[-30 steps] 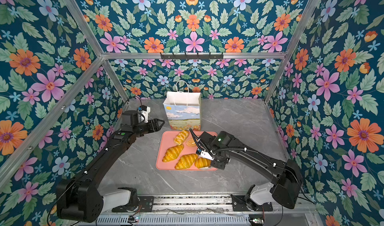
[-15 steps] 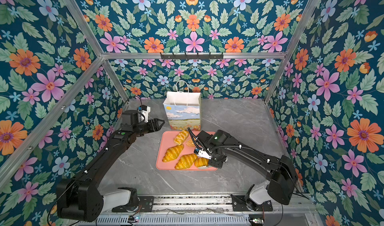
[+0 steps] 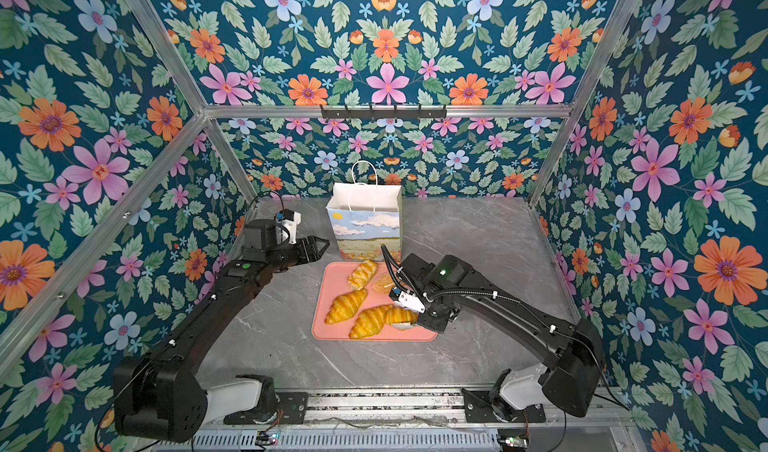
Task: Place the fake bread into the paper bag
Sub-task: 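Close the tongs on the striped croissant and lift it from the tray, then carry the croissant in the tongs with the right gripper over the bag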
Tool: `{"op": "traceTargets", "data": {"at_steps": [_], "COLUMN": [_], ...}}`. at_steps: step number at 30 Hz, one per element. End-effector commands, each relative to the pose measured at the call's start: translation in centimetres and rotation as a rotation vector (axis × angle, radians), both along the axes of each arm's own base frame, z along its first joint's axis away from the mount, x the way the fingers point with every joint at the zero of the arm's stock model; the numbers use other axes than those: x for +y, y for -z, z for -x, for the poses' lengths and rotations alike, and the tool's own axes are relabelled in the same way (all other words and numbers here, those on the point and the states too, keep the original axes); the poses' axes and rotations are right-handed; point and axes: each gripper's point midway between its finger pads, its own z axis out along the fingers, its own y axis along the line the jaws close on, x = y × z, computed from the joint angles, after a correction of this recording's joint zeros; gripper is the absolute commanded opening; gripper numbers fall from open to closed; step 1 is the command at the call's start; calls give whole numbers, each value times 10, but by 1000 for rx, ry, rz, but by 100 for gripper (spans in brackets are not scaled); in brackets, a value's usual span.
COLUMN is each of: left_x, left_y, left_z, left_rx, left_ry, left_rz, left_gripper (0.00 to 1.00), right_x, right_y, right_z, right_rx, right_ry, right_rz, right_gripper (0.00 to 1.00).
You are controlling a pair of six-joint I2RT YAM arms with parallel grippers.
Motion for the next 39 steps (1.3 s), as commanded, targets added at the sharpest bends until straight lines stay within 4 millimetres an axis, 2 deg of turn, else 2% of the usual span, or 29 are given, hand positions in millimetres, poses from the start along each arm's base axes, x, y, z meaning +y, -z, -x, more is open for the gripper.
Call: {"op": "traceTargets", "data": {"at_steps": [1,9,22,32,34,39], "left_x": [0,0,1,4,3,3], "left_y": [-4,-8,-22,-31,-32,-33], "left_z": [-2,-5,-10,-11,-10,-10], "left_rx": [-14,-18,-22,-24,-21,-21], "left_ry": [8,5,-7,-35,-34,-42], "left_rz": [-7,-3,-9,0,7,11], "left_gripper": [74,74,74,74,74,73], "right_x": [-9,-28,-43,-37,-33,-28], "right_y": [-14,-57,-128,-182,-181,-194], "right_z": [-5,-31,-98,-151,-164,-185], "right_rx": [-41,-129,-271,-399,-400,-454], "right_ry": [45,162,282,260,254,235], "right_rz": [0,-44,-160,-239,-234,-242], "right_gripper": [37,37,39,39,39,39]}}
